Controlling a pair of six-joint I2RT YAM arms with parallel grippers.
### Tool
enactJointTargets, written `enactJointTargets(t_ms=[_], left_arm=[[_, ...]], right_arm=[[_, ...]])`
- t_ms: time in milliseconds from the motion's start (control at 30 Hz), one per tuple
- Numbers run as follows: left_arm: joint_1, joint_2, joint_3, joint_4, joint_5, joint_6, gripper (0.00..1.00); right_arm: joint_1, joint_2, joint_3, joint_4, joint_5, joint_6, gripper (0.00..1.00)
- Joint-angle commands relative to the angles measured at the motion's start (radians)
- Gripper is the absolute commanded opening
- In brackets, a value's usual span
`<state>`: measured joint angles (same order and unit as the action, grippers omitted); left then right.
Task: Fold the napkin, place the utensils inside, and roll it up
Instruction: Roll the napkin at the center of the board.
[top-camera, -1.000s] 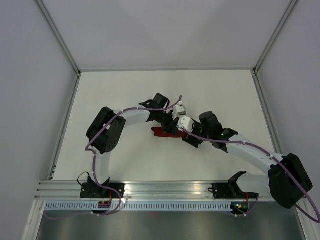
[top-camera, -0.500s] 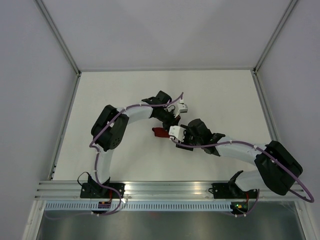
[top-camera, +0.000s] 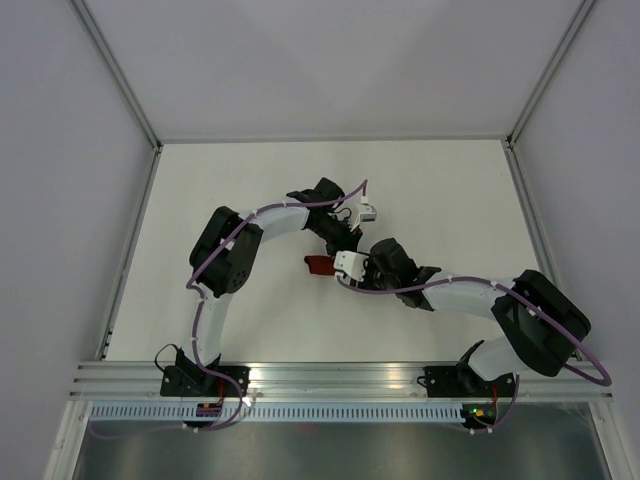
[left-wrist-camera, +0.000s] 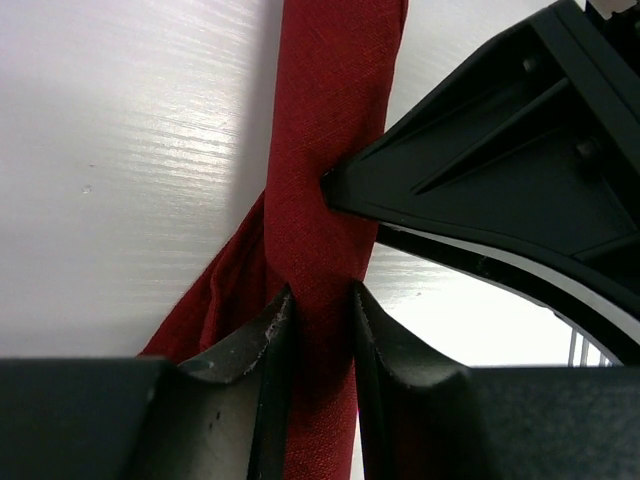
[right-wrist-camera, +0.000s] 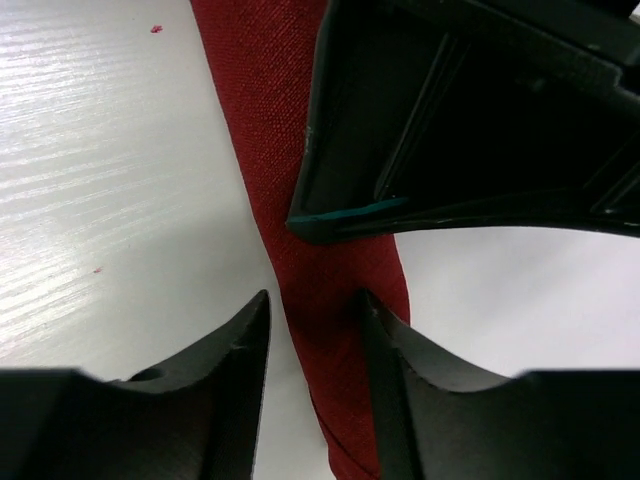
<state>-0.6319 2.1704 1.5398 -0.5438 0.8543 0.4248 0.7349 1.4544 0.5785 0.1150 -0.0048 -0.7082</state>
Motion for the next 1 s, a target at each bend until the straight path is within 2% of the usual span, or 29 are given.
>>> enactJointTargets(t_ms=[0, 100, 400, 700, 900, 967], left_arm=[[-0.009, 0.052, -0.006, -0.136, 0.023, 0.014, 0.33], [-0.009, 0.052, -0.006, -0.142, 0.020, 0.020, 0.33], [-0.008, 0.058, -0.009, -0.146, 0.020, 0.020, 0.34], [-0.008, 0.062, -0.004, -0.145, 0.011, 0.017, 0.34], [-0.008, 0.060, 0.006, -0.145, 0.000, 0.019, 0.34], [-0.006, 0.051, 0.008, -0.140, 0.003, 0.008, 0.34]], right_arm=[[0.000, 0.034, -0.002, 0.038, 0.060, -0.013, 0.46], [0.001, 0.037, 0.000, 0.048, 0.066, -0.014, 0.60], [0.001, -0.035, 0.001, 0.054, 0.088, -0.008, 0.62], [0.003, -0.037, 0.038, -0.067, -0.024, -0.031, 0.64], [0.004, 0.044, 0.058, -0.081, -0.037, -0.046, 0.59], [0.006, 0.060, 0.063, -0.089, -0.049, -0.047, 0.46]])
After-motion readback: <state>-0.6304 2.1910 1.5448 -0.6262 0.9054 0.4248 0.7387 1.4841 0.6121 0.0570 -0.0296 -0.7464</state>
